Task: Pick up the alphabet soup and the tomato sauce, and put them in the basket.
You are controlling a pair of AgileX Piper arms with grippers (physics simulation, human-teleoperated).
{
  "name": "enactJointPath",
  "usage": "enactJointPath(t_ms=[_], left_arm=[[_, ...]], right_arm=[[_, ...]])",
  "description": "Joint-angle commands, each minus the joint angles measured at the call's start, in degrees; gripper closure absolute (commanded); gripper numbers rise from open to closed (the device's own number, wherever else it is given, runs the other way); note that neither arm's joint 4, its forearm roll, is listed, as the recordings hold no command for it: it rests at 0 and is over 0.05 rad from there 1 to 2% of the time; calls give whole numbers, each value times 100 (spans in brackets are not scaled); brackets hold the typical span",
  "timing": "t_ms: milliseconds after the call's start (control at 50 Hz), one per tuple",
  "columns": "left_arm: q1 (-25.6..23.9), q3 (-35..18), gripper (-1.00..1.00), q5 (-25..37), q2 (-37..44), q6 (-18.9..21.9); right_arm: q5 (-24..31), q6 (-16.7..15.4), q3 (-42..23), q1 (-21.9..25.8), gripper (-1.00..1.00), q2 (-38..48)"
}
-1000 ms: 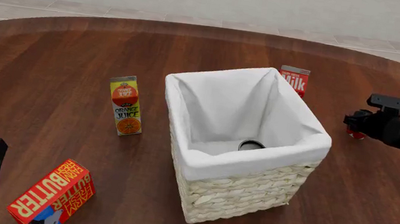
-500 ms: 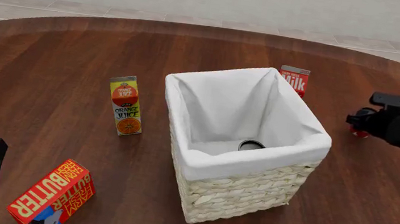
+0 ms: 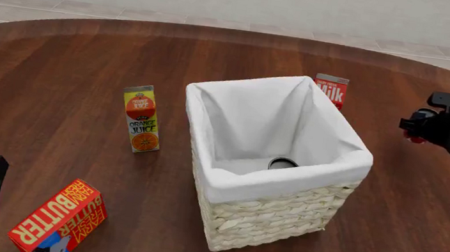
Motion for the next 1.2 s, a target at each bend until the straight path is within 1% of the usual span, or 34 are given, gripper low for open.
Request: enactJointPath(t_ms=[20,620,880,1200], left_arm=[[0,0,-100,0,0,0],[0,0,-100,0,0,0],[0,0,-100,0,0,0],[0,0,-100,0,0,0]], right_arm=[[41,104,150,78,100,-431],[78,112,676,392,100,-1453],[69,24,895,602,100,-1774],[196,5,932,843,100,-2144]])
